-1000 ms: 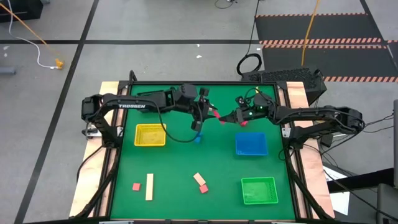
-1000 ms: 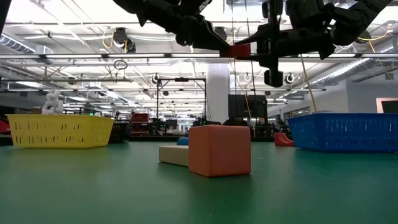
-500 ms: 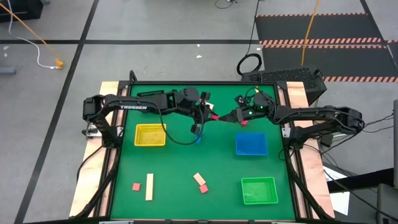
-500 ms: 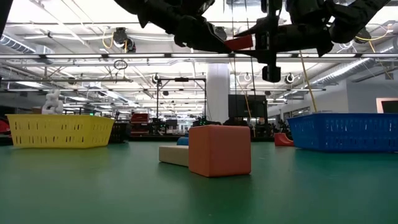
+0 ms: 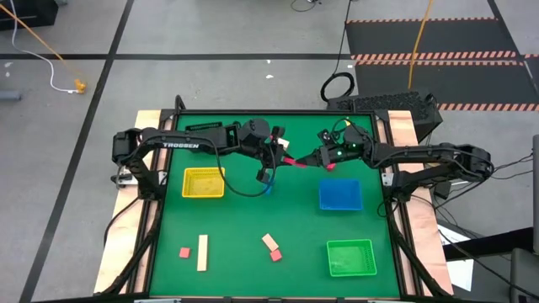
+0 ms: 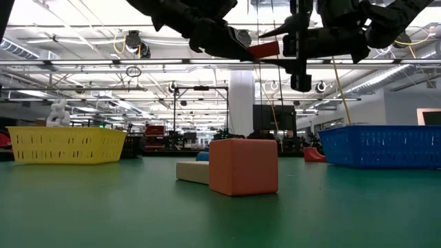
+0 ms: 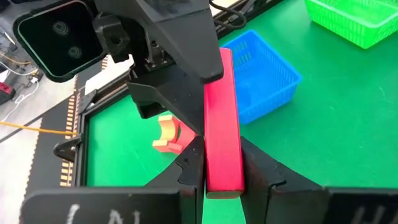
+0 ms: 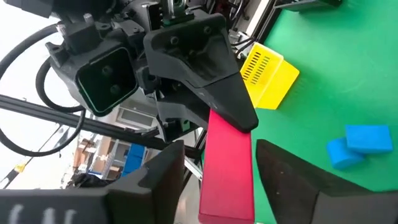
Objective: Sort & place blocks by color
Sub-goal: Put the top right red block into the yellow bin
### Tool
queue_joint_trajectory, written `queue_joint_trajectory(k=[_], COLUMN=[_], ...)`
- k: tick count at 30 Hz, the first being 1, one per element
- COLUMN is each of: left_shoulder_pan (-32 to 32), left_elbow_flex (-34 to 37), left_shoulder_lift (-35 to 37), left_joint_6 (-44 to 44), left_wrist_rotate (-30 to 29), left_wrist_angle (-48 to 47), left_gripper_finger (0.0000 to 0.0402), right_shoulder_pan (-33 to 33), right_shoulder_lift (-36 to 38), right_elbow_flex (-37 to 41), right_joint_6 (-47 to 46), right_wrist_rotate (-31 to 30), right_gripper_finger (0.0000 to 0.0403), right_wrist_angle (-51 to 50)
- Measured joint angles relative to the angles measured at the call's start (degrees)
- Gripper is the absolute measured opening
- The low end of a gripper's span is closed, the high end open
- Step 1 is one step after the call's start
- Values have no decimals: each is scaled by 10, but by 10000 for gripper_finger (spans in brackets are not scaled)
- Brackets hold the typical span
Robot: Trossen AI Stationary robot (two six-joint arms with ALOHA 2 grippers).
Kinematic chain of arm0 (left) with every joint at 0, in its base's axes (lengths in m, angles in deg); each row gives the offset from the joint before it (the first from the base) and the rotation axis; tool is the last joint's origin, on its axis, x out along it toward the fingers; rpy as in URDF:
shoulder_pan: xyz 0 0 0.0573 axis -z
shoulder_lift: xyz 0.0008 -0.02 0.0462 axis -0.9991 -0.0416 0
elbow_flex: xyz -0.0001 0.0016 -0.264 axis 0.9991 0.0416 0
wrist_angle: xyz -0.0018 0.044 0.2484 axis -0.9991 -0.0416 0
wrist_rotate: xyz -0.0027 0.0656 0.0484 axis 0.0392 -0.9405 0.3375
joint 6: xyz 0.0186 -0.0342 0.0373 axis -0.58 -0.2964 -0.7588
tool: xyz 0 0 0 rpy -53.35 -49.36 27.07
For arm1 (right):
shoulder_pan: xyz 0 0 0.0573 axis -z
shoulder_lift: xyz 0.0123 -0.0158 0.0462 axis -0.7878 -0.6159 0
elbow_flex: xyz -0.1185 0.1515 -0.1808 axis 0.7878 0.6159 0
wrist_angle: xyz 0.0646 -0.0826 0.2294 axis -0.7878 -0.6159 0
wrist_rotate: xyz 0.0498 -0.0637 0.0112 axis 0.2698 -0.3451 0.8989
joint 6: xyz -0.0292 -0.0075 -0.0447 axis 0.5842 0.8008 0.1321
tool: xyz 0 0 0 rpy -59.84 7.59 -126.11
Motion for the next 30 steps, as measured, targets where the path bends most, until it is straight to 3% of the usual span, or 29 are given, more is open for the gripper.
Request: queue_joint_trajectory(k=[4,9,13,16,23,30], left_shoulder_pan=[0,-8,-24,-34,-42,-42], left_elbow_flex=[0,1,0,0,1,82], left_shoulder_lift=[10,54,95,116,162,222], left_joint_6=[9,17,71,151,265,340], left_wrist_rotate=[-25,-50,-58,-74,-78,-80], left_wrist_angle=[-13,-68,-164,-288,-605,-655], left_gripper_finger=[63,63,63,63,71,67], right_shoulder_pan=[29,97,148,170,186,186], right_shoulder_lift=[4,13,14,15,14,28], right_elbow_flex=[1,0,3,1,3,2], right_joint_6=[-10,4,33,64,167,332], right_wrist_rotate=[43,95,90,89,56,-28], right_gripper_finger=[226,232,229,227,227,226], right_wrist_angle=[-21,-93,-158,-194,-262,-269])
